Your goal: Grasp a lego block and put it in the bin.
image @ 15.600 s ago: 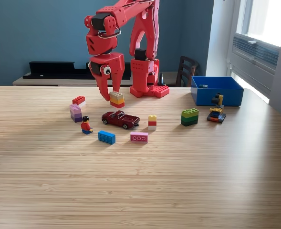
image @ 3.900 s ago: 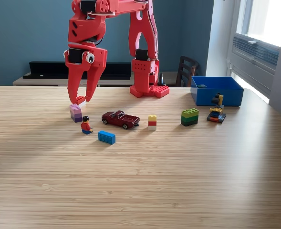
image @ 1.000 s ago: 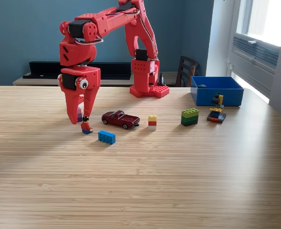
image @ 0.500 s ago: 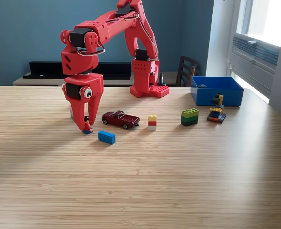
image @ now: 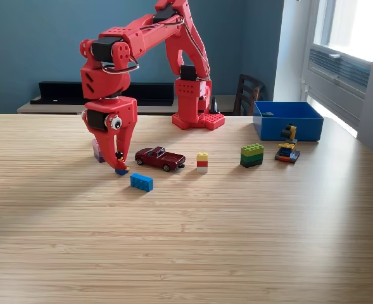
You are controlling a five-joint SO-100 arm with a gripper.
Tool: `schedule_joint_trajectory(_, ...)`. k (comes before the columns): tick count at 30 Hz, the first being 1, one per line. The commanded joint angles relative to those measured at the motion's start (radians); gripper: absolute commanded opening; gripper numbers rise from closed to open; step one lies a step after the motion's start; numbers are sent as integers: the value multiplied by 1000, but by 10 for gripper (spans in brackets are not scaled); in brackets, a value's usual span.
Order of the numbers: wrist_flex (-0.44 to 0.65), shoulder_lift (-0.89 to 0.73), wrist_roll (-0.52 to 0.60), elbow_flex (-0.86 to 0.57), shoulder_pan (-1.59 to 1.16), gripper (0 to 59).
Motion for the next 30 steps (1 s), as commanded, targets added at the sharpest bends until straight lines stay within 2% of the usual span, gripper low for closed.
schedule_joint_trajectory(1, 8, 44, 2, -57, 21, 1)
schedule_joint_trajectory(5, 43, 49, -2, -46, 12, 1)
schedule_joint_trajectory(8, 132, 78, -2, -117, -11, 0)
schedule_joint_trajectory(16, 209, 394, 0, -71, -133, 0)
schedule_joint_trajectory(22, 252, 607, -15, 67, -339, 0)
schedule_joint_trajectory(30, 284, 787, -61, 256, -834, 0)
